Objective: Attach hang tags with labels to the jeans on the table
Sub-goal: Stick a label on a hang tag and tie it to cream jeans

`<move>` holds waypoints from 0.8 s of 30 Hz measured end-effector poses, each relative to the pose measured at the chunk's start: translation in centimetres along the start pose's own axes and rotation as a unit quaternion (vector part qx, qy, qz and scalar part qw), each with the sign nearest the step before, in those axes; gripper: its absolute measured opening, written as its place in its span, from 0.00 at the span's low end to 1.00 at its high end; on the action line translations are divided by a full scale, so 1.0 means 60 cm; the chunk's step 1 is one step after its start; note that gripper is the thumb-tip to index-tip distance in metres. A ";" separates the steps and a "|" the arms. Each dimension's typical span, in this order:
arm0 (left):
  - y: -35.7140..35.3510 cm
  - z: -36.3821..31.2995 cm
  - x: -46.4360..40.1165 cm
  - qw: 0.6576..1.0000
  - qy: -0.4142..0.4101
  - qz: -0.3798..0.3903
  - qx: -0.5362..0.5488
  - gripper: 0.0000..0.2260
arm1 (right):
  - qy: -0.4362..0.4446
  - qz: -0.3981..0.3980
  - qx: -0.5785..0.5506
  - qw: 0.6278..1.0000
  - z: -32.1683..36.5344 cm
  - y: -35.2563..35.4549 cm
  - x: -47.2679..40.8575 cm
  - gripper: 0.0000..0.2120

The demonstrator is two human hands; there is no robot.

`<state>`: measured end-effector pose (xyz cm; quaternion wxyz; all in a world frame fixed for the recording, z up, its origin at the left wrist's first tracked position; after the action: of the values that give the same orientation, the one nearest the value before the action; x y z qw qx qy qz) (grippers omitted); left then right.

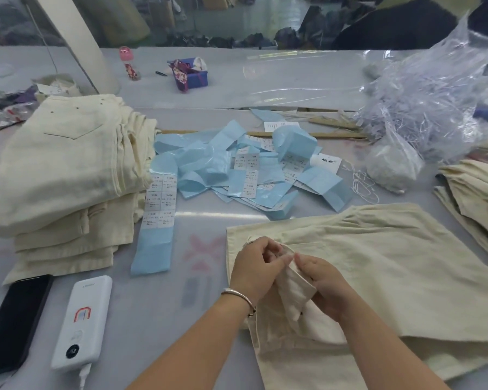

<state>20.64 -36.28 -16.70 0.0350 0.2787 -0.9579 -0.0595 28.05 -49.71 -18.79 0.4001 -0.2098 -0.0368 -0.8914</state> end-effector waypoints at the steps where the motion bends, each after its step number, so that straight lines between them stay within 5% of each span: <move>1: 0.002 0.000 -0.006 1.000 0.012 0.011 0.011 0.07 | 0.006 0.009 0.004 1.000 0.002 0.000 0.002 0.18; 5: 0.019 -0.008 -0.023 0.995 0.051 0.064 0.065 0.09 | 0.028 0.037 0.005 0.999 0.013 -0.003 0.008 0.12; 10: 0.031 -0.029 -0.029 0.995 0.017 0.094 -0.005 0.07 | 0.106 -0.091 0.141 0.980 0.049 -0.002 0.019 0.15; 13: 0.028 -0.053 -0.030 0.995 -0.005 0.102 0.010 0.08 | 0.120 -0.122 0.228 0.959 0.072 -0.005 0.024 0.05; 16: 0.020 -0.068 -0.030 0.993 0.010 0.117 0.027 0.10 | 0.133 -0.077 0.232 0.961 0.095 -0.014 0.032 0.11; 24: 0.026 -0.080 -0.040 0.984 0.040 0.114 0.131 0.15 | 0.149 -0.116 0.164 0.968 0.104 -0.012 0.024 0.05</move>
<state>22.33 -34.13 -11.84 0.0433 0.1724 -0.9806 0.0825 28.81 -48.77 -12.46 0.3241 -0.0003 -0.1458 -0.9347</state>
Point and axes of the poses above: each hand's wrist, its own x-axis away from the middle knuckle, its own y-axis out of the back of the hand, z = x × y, the point moved 2 cm from there along -x, towards the middle knuckle, and after that the axes turned 13 degrees about x, right-handed, at the moved point
